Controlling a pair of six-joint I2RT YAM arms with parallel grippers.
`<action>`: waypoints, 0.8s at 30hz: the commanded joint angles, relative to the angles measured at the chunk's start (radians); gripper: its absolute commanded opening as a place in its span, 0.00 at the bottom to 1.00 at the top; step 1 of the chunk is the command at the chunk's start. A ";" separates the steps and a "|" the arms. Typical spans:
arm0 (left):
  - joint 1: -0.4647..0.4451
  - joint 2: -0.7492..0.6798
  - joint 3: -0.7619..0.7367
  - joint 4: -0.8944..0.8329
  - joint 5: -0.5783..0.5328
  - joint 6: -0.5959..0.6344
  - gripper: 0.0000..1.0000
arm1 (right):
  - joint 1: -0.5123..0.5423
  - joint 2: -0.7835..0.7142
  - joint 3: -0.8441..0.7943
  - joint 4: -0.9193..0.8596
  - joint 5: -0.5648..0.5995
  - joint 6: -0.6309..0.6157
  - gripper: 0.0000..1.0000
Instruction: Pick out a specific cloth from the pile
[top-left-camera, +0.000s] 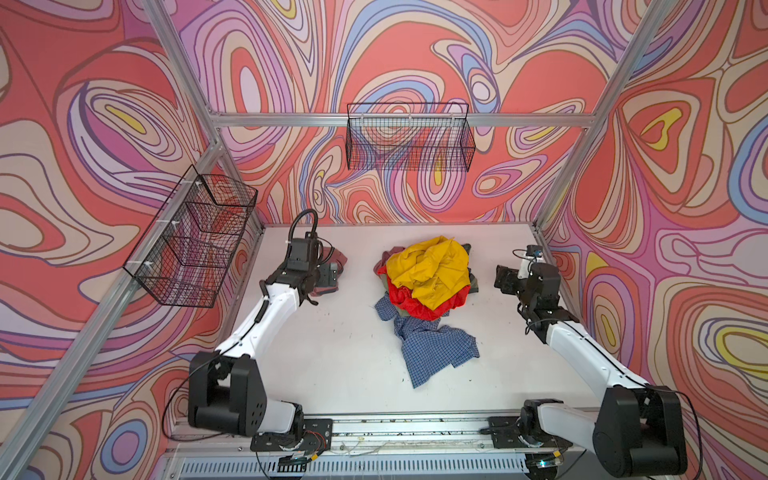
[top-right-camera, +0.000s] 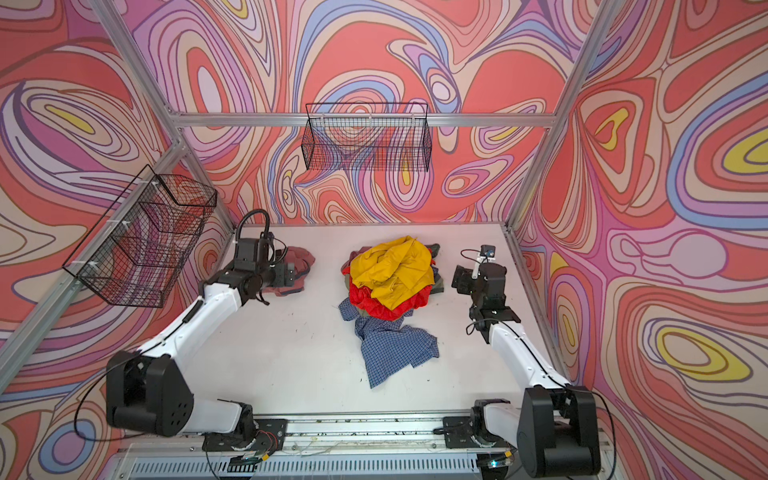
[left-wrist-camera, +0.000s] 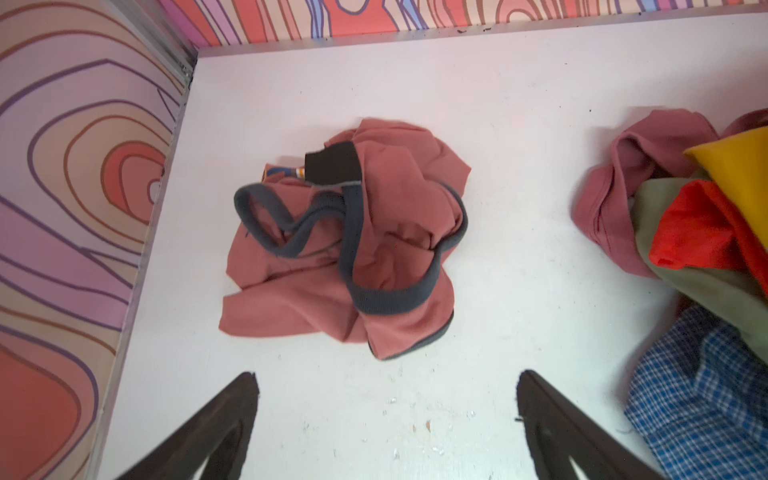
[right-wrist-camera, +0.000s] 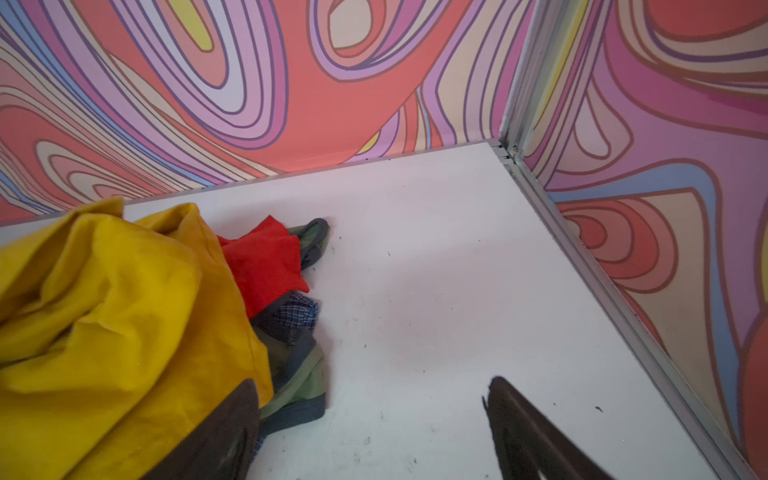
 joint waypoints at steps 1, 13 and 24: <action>0.005 -0.074 -0.147 0.168 -0.048 -0.048 1.00 | -0.004 -0.019 -0.093 0.155 0.073 -0.053 0.89; 0.005 -0.255 -0.486 0.393 -0.157 -0.080 1.00 | -0.004 0.199 -0.293 0.679 0.161 -0.073 0.89; 0.005 -0.257 -0.731 0.805 -0.271 -0.008 1.00 | -0.005 0.352 -0.271 0.833 0.100 -0.017 0.92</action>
